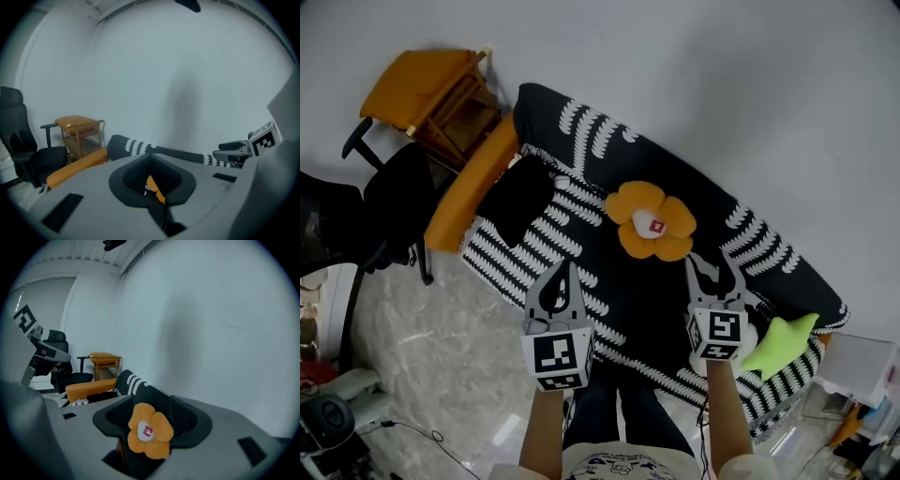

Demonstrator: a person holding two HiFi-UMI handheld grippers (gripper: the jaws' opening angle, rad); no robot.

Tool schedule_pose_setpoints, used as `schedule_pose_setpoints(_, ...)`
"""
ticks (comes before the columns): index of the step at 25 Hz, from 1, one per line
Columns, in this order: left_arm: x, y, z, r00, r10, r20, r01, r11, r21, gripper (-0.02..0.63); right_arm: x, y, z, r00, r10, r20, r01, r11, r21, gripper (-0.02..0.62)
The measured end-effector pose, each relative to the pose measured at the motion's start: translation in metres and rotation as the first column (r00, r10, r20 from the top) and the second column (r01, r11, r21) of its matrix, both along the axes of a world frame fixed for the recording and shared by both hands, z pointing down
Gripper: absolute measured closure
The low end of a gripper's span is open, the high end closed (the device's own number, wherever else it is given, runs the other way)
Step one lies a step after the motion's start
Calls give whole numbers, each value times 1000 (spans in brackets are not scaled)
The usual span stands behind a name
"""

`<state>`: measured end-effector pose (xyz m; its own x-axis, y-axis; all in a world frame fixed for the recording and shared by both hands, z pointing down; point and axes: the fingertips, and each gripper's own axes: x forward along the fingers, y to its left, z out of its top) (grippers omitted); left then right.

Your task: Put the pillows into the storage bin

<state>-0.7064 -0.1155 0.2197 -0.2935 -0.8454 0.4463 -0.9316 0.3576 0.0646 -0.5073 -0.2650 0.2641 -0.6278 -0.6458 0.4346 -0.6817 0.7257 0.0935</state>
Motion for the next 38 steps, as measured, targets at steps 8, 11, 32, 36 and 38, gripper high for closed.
schedule_pose_setpoints(8, 0, -26, 62, 1000, 1, -13, -2, 998, -69, 592, -11, -44, 98, 998, -4, -66, -1, 997, -75, 333)
schedule_pose_setpoints(11, -2, -31, 85, 1000, 0, -21, -2, 996, -93, 592, -19, -60, 134, 995, -7, -104, -3, 995, -96, 333)
schedule_pose_setpoints(32, -9, -29, 165, 997, -27, -67, 14, 981, -192, 592, -42, -131, 272, 928, -82, -363, 41, 992, -119, 354)
schedule_pose_setpoints(36, -12, -24, 167, 997, -39, -61, 26, 979, -200, 592, -46, -126, 273, 923, -91, -373, 45, 990, -130, 411)
schedule_pose_setpoints(38, -13, -22, 167, 997, -46, -59, 33, 980, -198, 592, -44, -122, 272, 926, -90, -367, 40, 989, -142, 457)
